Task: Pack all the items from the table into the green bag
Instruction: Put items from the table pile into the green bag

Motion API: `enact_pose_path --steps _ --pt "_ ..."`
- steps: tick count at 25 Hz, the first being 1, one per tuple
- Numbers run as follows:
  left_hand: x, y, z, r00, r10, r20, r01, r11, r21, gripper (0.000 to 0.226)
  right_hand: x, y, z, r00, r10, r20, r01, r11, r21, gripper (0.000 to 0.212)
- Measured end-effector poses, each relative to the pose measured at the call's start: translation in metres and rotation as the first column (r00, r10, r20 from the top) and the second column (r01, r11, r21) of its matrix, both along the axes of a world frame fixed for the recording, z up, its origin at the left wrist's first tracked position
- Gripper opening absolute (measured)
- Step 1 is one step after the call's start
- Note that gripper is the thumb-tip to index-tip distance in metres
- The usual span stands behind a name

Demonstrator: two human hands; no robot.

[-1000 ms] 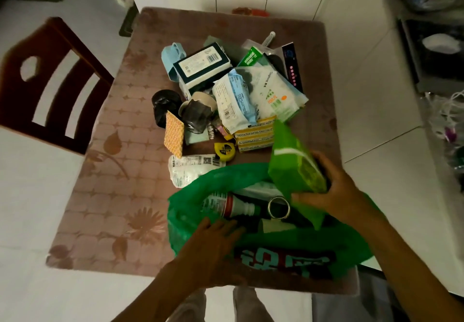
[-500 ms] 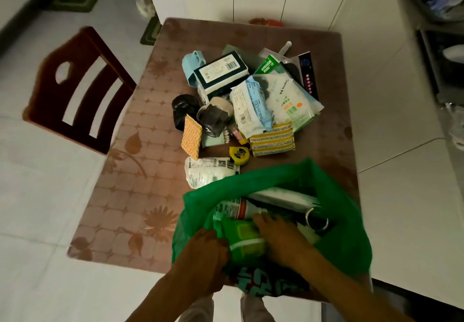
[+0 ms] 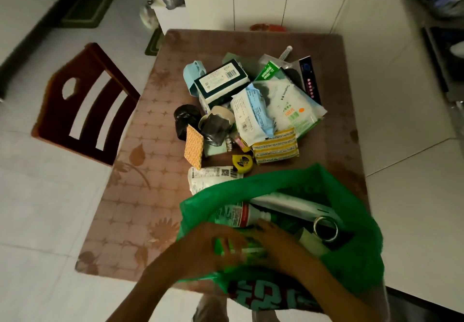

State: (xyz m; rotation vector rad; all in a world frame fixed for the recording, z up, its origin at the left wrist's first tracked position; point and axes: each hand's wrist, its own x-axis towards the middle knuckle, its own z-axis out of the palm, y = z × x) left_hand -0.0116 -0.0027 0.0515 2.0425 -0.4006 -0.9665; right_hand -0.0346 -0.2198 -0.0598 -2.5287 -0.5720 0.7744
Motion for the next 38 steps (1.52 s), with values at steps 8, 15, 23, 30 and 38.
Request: enact_pose_path --steps 8,15,23,30,38 --pt "0.139 0.014 -0.143 0.943 -0.216 0.254 0.011 0.782 0.623 0.077 -0.009 -0.07 0.029 0.987 -0.098 -0.126 0.054 0.947 -0.317 0.024" --pt "0.109 0.01 -0.061 0.83 0.116 0.545 -0.389 0.82 0.419 0.03 -0.018 -0.07 0.058 0.849 -0.527 -0.046 0.526 0.85 -0.029 0.041" --pt "0.034 0.01 0.062 0.705 0.244 0.666 -0.402 0.911 0.091 0.03 -0.019 -0.077 0.034 0.849 -0.479 -0.226 0.441 0.875 -0.2 0.062" --pt "0.044 -0.12 -0.064 0.951 -0.263 0.162 0.134 0.823 0.552 0.06 -0.023 -0.11 0.056 0.788 -0.596 -0.15 0.574 0.801 -0.168 0.037" --pt "0.061 -0.052 -0.046 0.809 0.378 0.451 -0.43 0.903 0.014 0.029 0.007 -0.08 0.056 0.828 -0.561 0.002 0.56 0.827 0.06 0.04"
